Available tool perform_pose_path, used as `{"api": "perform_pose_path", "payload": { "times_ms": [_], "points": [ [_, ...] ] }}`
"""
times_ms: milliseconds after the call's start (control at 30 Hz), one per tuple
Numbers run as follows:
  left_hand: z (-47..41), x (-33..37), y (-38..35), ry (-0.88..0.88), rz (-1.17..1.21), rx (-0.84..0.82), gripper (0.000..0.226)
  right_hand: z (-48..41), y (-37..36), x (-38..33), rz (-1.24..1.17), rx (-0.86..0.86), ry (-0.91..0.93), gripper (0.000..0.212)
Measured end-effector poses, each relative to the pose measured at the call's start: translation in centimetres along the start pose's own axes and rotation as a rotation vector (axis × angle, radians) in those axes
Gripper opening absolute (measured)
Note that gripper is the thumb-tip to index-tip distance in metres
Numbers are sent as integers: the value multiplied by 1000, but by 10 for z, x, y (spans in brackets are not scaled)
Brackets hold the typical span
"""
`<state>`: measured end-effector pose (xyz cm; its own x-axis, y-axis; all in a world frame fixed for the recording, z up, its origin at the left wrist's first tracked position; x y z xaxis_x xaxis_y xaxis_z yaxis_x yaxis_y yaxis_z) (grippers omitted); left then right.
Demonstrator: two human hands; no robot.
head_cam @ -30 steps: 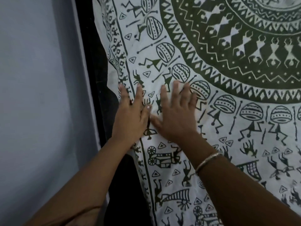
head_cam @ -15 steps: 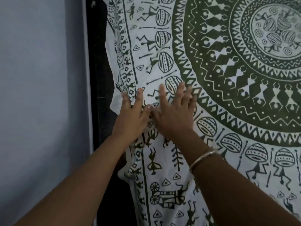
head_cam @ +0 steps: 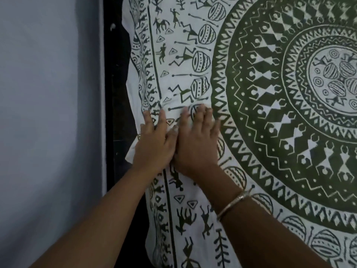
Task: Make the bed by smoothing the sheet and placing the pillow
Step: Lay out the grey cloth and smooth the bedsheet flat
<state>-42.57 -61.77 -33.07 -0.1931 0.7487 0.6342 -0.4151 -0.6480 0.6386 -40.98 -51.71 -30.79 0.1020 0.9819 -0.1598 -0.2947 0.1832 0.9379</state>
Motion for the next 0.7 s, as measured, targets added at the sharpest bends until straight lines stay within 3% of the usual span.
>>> {"api": "perform_pose_path", "payload": {
  "times_ms": [133, 233, 300, 400, 533, 700],
  "points": [
    [-19, 15, 35, -136, -4, 184, 76, -33, 21, -17, -61, 80, 150, 75],
    [-36, 27, 53, -233, -45, 258, 77, -60, 35, 15, -111, 131, -56, 76],
    [-56, 26, 54, -227, -70, 221, 72, -76, 34, 12, -50, 98, -114, 76],
    [-84, 13, 45, -125, -8, 68, 76, -99, 35, -23, 27, 83, 53, 66],
    [-93, 7, 56, -134, -111, 102, 75, -118, 43, -34, 33, 67, 177, 66],
    [-74, -7, 40, -119, 146, 17, 63, -110, 34, -38, 120, 118, 157, 69]
  ]
}}
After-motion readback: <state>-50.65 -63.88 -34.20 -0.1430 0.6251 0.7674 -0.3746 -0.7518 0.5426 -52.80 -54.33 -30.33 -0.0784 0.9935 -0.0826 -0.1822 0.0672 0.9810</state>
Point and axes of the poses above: each hand's wrist, its own z-axis away from the middle knuckle, its own y-axis out of the back of the hand, x = y × z, the point moved 10 cm from there along -z, towards the middle knuckle, and after that the axes turned 2 degrees about y, right-handed, at the moved point
